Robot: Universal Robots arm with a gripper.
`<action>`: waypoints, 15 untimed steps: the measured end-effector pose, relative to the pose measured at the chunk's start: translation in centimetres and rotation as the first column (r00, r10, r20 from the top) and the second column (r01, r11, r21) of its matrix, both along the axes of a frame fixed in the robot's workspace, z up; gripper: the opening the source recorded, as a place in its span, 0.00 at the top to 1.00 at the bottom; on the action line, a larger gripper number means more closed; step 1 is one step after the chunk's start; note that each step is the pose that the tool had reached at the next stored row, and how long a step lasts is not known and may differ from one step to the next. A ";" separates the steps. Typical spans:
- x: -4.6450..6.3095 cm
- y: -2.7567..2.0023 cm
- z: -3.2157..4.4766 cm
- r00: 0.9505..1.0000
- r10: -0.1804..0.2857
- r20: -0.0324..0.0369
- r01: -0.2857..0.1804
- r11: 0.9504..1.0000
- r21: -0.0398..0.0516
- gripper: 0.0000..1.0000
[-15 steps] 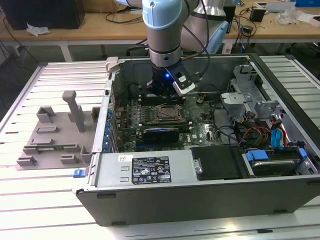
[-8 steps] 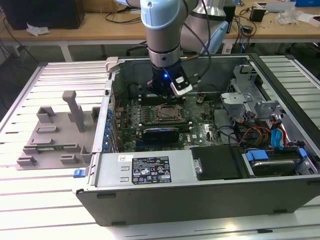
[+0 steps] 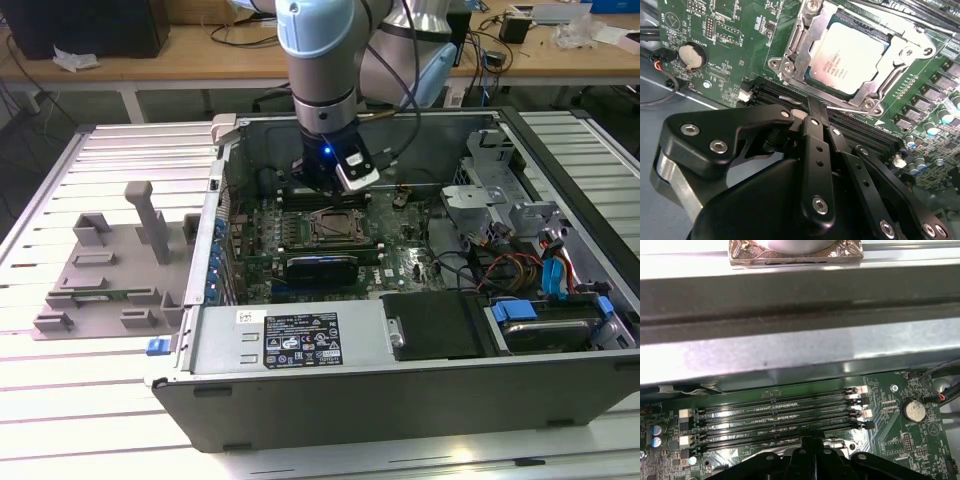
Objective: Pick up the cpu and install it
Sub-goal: 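Install the first cpu locking lever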
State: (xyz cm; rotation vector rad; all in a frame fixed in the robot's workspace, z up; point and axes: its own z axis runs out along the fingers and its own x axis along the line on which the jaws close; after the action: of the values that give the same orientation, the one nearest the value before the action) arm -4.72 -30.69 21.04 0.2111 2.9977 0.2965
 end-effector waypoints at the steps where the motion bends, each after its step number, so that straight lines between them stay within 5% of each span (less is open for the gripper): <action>1: 0.0 0.02 0.00 1.000 -0.005 0.000 0.005 1.000 0.000 0.89; 7: -0.2 0.21 -0.24 0.998 -0.055 0.001 0.055 0.998 0.000 0.89; 12: -0.5 0.56 -0.41 0.997 -0.071 0.033 0.071 0.998 0.002 0.89; 15: -0.9 0.77 -0.44 0.996 -0.076 0.038 0.076 0.997 0.002 0.89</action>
State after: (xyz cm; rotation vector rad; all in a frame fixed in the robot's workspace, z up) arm -5.61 -29.92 20.60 0.3152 2.9432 0.2895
